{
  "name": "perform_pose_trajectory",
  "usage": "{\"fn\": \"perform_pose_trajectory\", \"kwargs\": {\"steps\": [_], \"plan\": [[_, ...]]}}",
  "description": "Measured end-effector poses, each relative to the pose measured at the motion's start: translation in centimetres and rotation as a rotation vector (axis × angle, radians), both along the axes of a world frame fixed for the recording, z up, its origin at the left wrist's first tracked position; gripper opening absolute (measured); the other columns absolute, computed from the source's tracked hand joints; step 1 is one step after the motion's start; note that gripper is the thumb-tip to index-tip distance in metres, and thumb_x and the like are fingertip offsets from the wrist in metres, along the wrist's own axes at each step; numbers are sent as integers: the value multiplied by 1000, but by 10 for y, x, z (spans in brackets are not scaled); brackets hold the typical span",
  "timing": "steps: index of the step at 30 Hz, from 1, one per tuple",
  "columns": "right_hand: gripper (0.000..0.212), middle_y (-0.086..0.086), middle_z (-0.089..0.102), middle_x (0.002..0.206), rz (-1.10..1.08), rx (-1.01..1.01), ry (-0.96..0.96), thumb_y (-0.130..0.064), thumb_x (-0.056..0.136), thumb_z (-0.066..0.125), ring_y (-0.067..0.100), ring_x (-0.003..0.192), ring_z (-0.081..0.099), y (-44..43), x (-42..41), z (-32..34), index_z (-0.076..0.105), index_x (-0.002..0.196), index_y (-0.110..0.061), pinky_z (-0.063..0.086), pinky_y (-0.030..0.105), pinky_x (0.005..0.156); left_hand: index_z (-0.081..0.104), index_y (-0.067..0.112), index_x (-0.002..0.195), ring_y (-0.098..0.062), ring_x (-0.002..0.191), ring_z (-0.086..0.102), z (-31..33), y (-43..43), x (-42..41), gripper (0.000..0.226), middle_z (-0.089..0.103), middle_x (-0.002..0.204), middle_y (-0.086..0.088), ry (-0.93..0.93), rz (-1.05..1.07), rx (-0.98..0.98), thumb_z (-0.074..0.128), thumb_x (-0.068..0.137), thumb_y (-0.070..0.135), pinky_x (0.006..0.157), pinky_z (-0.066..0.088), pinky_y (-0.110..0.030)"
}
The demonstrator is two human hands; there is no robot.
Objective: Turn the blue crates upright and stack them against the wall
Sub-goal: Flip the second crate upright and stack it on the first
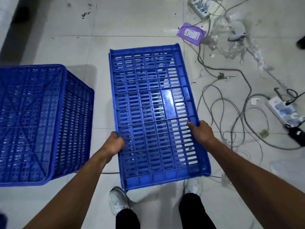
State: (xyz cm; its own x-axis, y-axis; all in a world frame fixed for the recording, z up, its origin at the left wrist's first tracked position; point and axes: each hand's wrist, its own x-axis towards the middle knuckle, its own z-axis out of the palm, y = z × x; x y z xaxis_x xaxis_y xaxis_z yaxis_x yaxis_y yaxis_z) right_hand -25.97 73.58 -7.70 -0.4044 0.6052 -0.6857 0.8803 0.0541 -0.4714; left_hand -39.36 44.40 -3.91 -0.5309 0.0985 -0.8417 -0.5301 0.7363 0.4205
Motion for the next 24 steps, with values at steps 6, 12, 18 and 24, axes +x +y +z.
{"fn": "perform_pose_trajectory", "kwargs": {"steps": [6,12,18,24], "plan": [[71,10,66,117,-76,-34,-5,-60,80,58,29,98,65,34,21,4,55,130,-10,54,46,89,50,9,88,-25,77,49,-11,33,12,26,53,81,-12,-48,-30,8,42,74,-11,69,43,-39],[55,9,68,101,-75,-26,-2,-53,85,60,26,85,67,42,30,1,58,118,-10,57,46,83,54,7,90,-26,76,53,-25,42,34,31,57,84,-15,-83,39,-10,44,69,-13,70,46,-40],[55,8,67,103,-59,-59,29,-53,88,59,26,86,66,43,33,3,55,122,-10,56,46,83,51,13,119,-26,93,62,-17,43,56,31,63,109,-7,61,21,-15,52,88,14,83,52,-37],[52,1,35,64,28,-6,95,-58,90,57,18,57,34,32,32,25,34,72,-15,30,33,57,51,20,126,-31,101,67,-21,24,41,36,67,115,-8,25,38,-49,51,91,14,87,59,-49]]}}
